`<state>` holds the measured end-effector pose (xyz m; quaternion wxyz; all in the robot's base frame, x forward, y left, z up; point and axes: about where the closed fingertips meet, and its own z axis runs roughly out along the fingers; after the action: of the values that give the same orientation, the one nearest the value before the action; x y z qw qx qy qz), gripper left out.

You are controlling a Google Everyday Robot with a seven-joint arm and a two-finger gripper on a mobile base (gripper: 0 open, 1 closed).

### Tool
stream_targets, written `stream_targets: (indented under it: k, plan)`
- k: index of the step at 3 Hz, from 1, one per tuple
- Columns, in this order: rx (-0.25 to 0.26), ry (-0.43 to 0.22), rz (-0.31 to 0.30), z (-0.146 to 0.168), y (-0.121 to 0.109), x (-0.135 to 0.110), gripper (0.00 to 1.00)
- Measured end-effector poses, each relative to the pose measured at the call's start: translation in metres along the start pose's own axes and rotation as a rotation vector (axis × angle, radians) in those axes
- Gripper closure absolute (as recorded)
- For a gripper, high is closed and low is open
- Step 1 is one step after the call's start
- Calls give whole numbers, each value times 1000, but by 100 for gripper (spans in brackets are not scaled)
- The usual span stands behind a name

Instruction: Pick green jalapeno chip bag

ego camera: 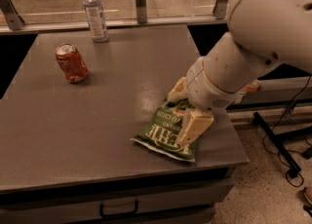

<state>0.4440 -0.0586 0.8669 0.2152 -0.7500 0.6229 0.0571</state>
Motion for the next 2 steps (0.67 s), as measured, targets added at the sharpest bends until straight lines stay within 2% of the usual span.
stream_targets:
  k: [1, 2]
  plan:
    - [-13, -7, -34, 19, -1, -1, 61]
    - [-13, -7, -34, 14, -2, -3, 83]
